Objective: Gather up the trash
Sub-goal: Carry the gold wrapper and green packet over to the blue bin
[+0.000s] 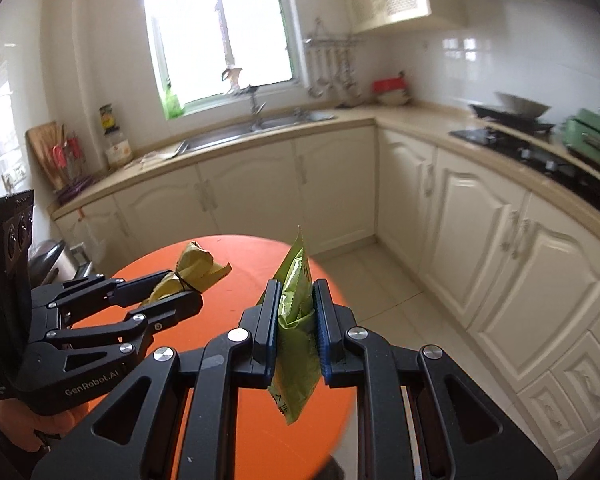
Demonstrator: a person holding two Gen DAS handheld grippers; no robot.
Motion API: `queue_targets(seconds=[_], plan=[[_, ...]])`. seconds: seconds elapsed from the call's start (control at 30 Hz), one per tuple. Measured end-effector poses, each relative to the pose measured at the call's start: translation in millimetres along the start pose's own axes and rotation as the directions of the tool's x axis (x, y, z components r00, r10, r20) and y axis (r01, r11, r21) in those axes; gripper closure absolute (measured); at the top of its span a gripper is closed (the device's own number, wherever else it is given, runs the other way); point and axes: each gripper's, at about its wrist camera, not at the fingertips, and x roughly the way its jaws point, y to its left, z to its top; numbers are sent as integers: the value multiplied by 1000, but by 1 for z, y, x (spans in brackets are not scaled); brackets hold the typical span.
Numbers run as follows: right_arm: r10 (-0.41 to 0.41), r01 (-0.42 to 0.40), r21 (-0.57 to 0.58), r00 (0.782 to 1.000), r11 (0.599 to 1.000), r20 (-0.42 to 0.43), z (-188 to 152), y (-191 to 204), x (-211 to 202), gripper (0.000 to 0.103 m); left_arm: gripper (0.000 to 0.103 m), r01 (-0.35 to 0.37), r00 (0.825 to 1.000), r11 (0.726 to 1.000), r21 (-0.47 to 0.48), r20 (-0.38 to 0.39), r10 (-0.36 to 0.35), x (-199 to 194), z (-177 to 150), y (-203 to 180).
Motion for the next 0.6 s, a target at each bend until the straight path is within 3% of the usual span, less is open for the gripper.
queue_targets(seconds=[0.3, 0.5, 0.6], plan=[[-180, 175, 119, 983, 977, 37, -33, -97, -84, 87, 72, 170, 985, 980, 105, -15, -169, 22, 9, -95], [-321, 317, 233, 947, 920, -20, -81, -177, -122, 87, 72, 301, 952, 937, 174, -102, -287, 70, 9, -160], [-368, 375, 282, 926, 883, -81, -109, -217, -127, 87, 72, 369, 923, 912, 178, -182, -338, 104, 1, -190]])
